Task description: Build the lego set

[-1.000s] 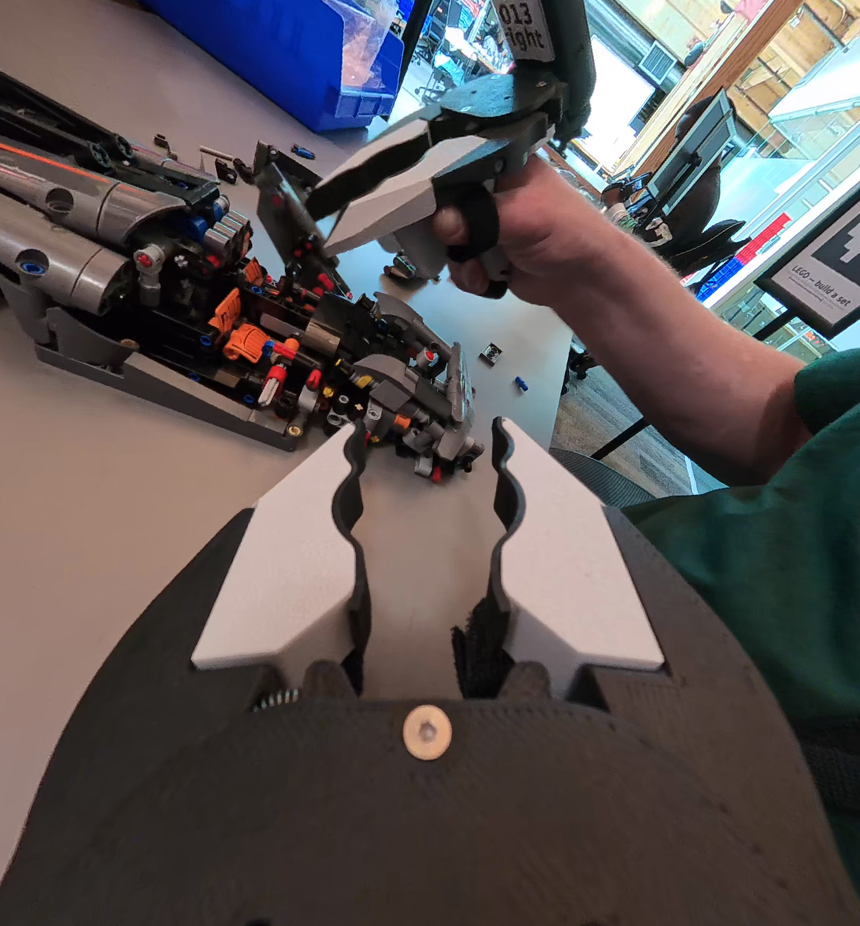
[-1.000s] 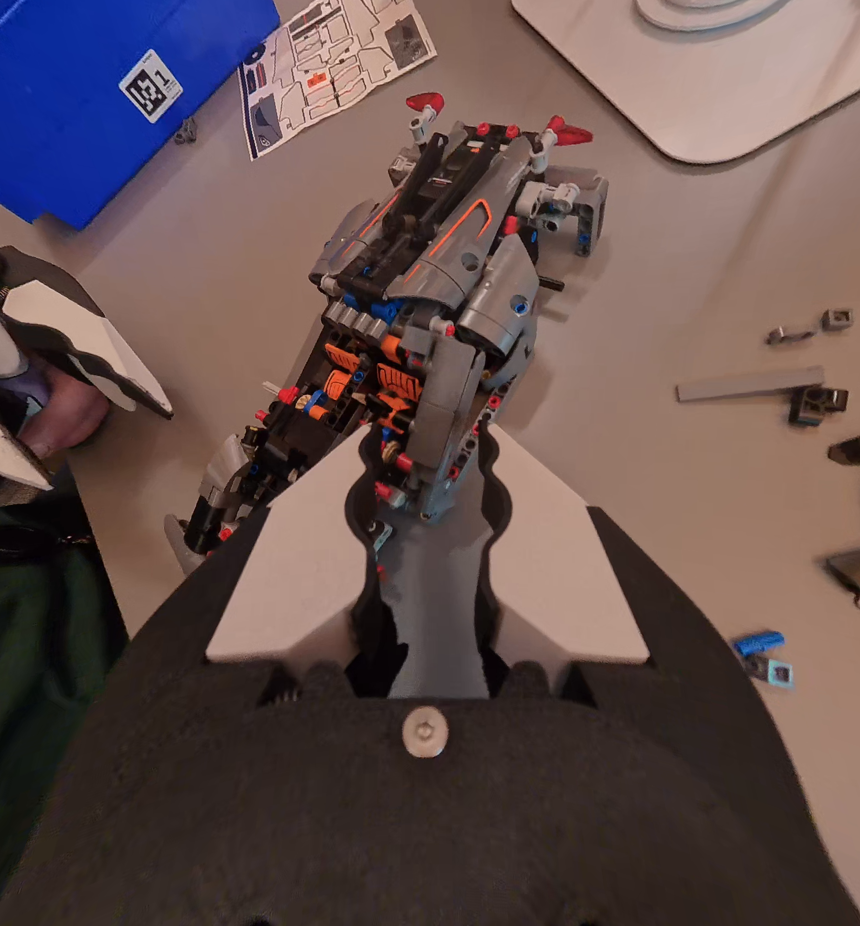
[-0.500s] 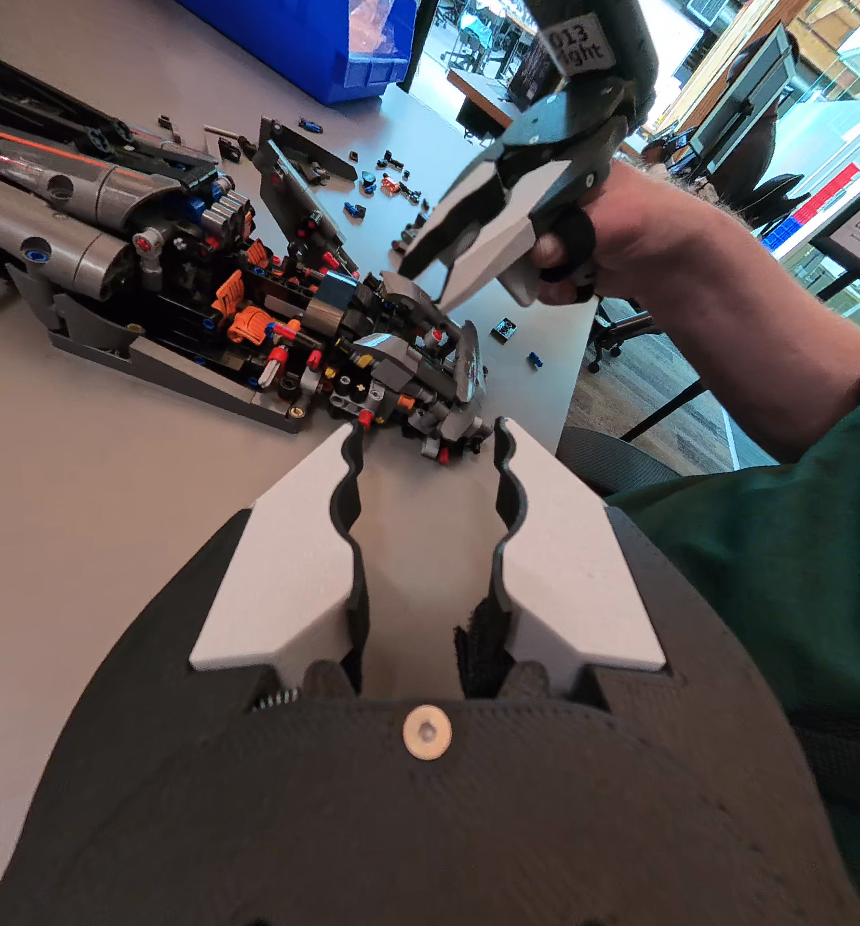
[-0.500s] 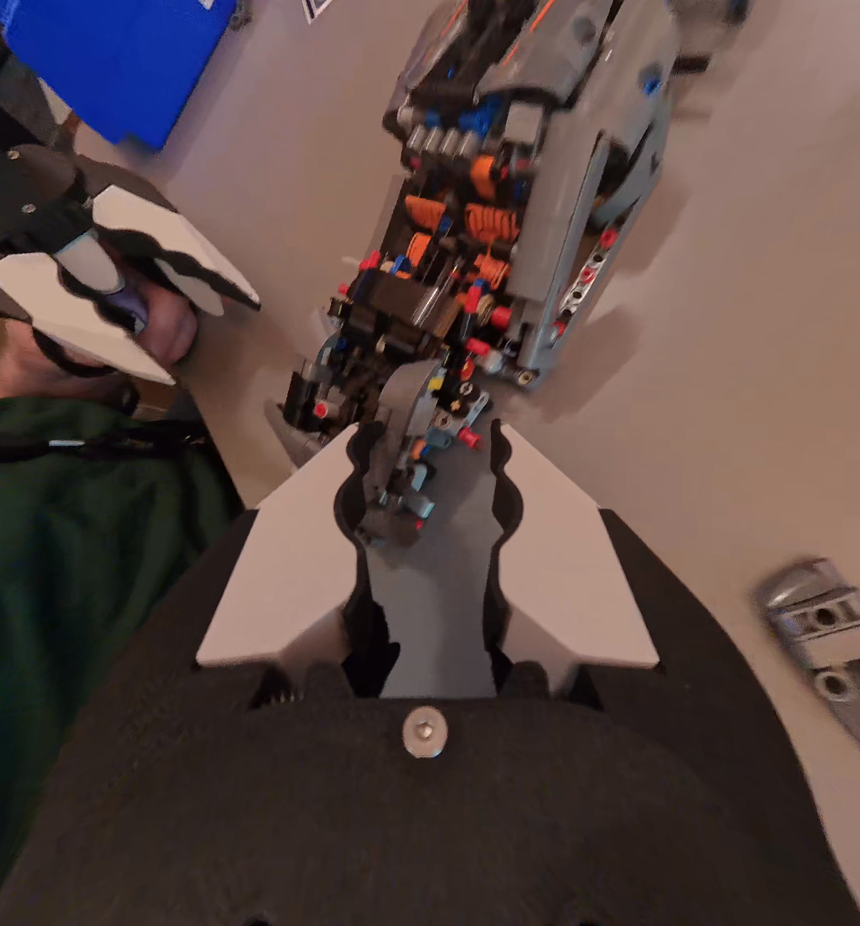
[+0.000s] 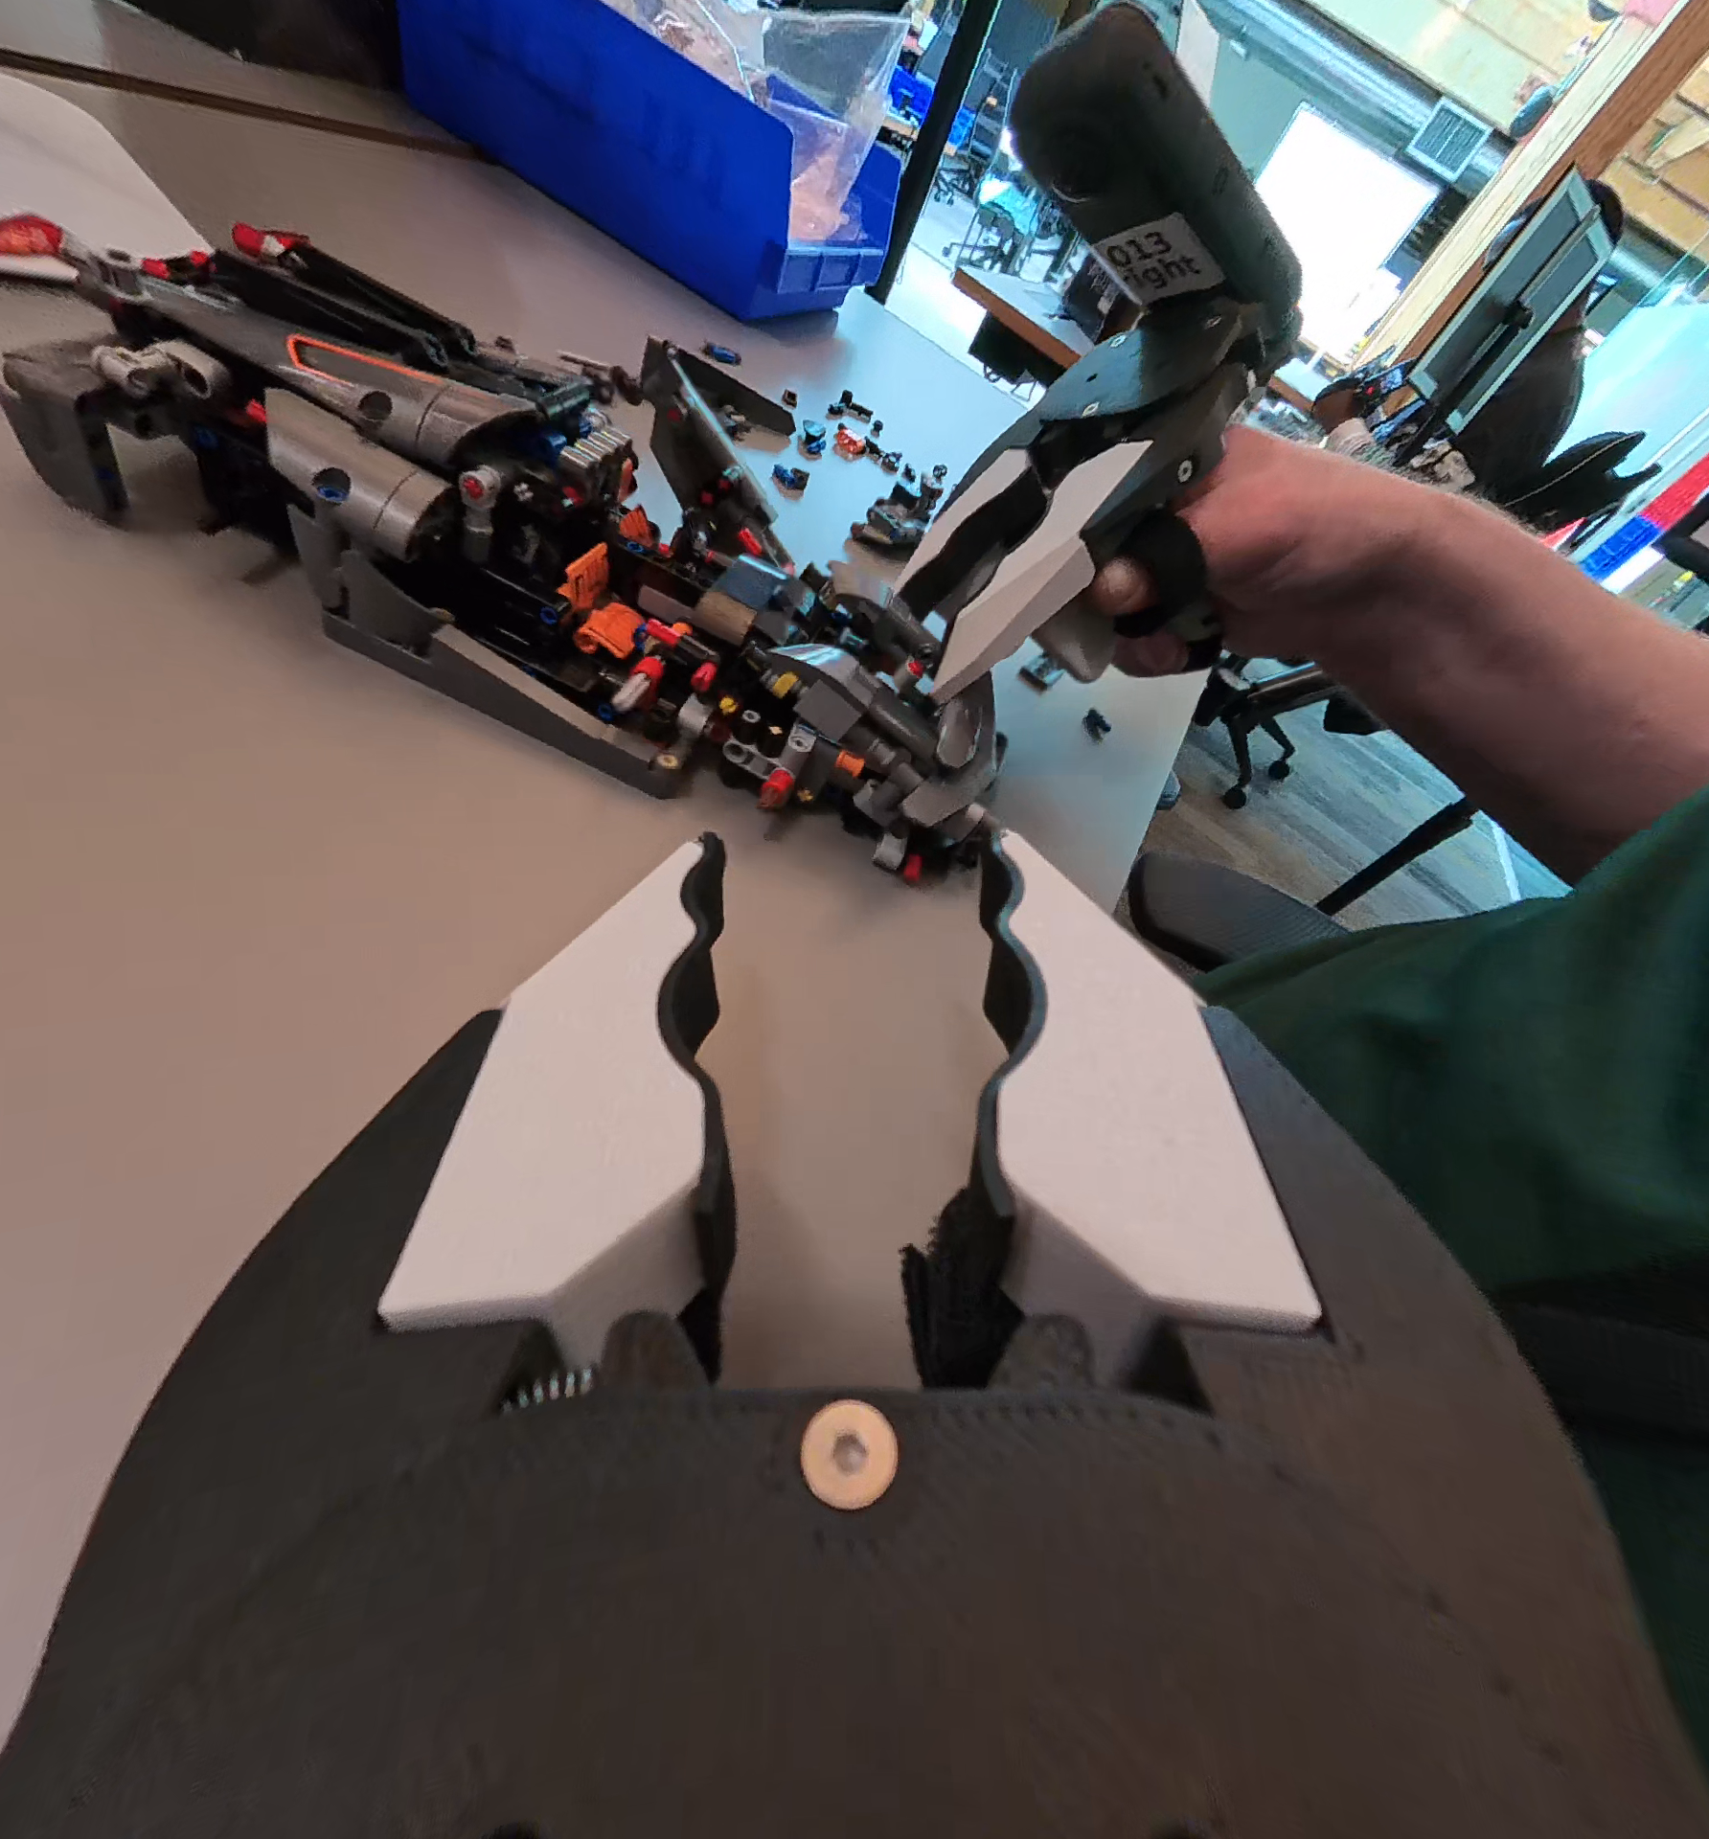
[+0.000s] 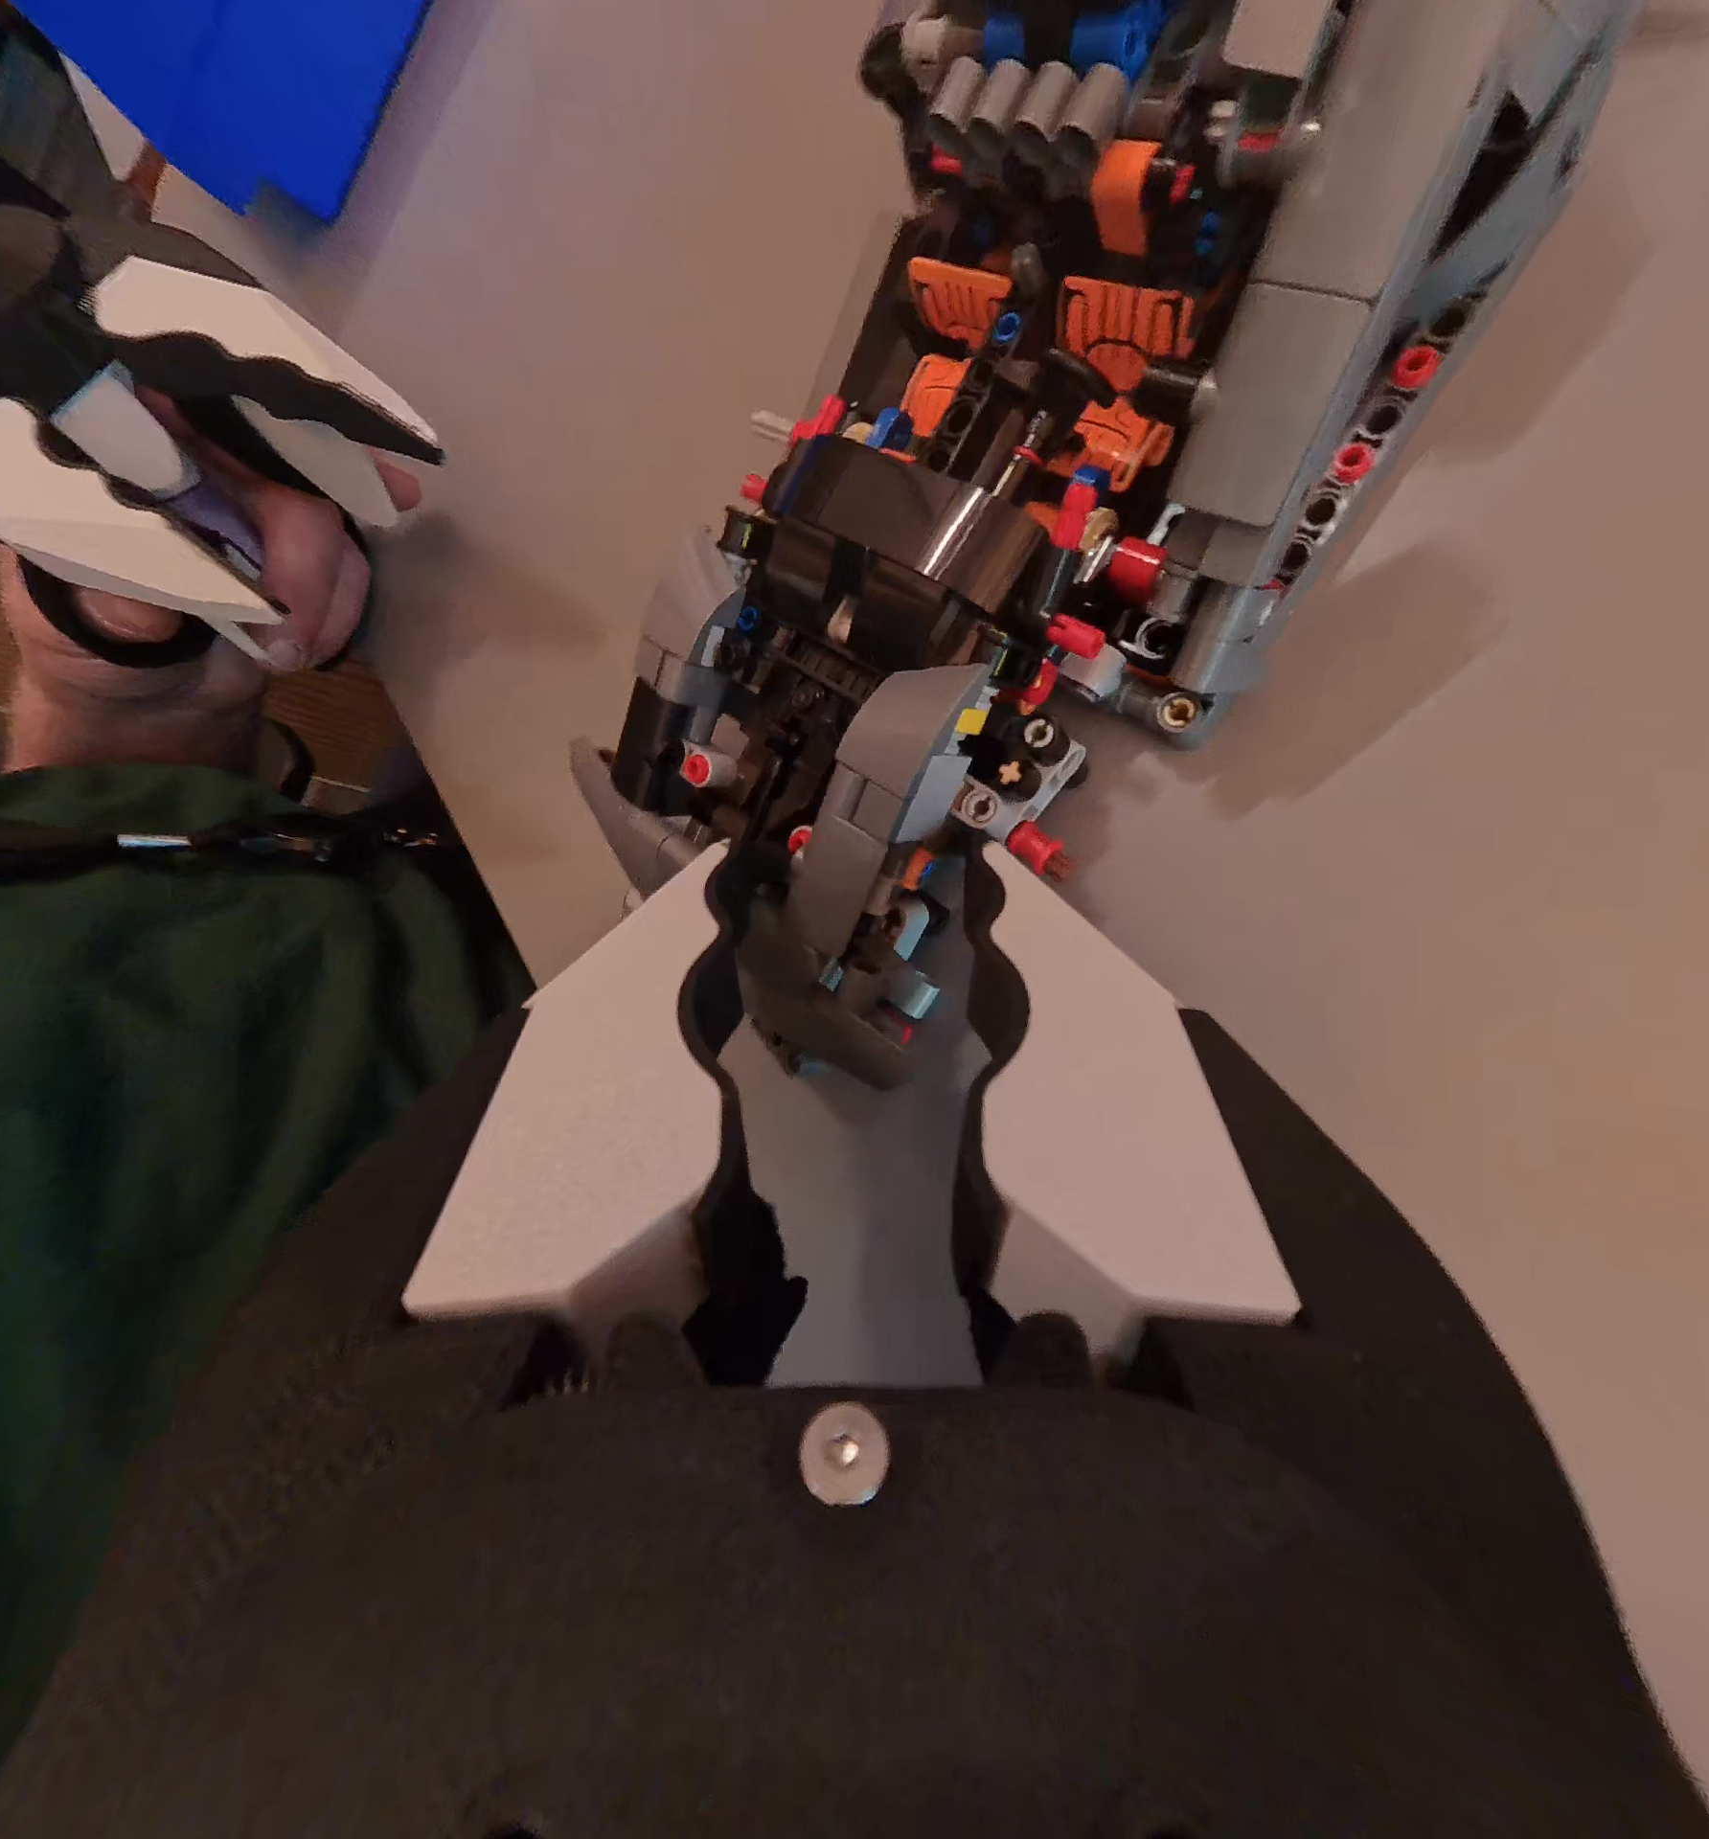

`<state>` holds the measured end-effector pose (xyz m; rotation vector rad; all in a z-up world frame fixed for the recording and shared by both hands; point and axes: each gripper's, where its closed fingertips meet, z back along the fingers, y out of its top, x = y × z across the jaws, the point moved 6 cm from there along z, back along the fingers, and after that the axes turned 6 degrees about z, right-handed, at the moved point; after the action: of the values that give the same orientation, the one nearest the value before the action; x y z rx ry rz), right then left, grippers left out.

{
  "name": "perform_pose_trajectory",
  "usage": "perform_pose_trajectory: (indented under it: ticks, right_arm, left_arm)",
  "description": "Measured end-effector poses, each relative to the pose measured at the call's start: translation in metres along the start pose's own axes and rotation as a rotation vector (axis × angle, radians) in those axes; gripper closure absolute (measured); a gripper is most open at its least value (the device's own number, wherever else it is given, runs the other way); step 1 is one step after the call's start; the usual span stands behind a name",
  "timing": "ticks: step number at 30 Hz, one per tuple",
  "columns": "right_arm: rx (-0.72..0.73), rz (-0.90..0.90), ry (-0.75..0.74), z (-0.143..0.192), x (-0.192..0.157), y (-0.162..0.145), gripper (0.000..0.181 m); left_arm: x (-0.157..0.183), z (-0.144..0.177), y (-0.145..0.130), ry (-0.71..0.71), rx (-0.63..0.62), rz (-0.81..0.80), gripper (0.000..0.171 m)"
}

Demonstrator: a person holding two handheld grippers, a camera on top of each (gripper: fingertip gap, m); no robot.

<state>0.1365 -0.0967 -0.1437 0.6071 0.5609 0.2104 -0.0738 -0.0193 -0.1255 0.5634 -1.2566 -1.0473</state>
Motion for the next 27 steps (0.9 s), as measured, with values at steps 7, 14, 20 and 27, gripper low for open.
perform_pose_trajectory:
  ticks: [7,14,20,27]
  right_arm:
    - [0.075,0.007,0.078,-0.054,-0.048,0.028,0.129]
    - [0.059,0.073,0.394,-0.094,-0.098,0.051,0.122]
    - [0.102,0.195,0.322,-0.037,-0.078,0.048,0.128]
    - [0.14,0.314,0.283,-0.027,-0.096,0.019,0.131]
  left_arm:
    - [-0.004,0.02,-0.004,0.076,0.005,-0.039,0.112]
    - [-0.014,0.041,-0.002,0.34,0.029,-0.149,0.094]
    - [-0.026,0.016,0.005,0.521,-0.112,-0.249,0.076]
    - [-0.047,0.009,0.009,0.65,-0.218,-0.3,0.088]
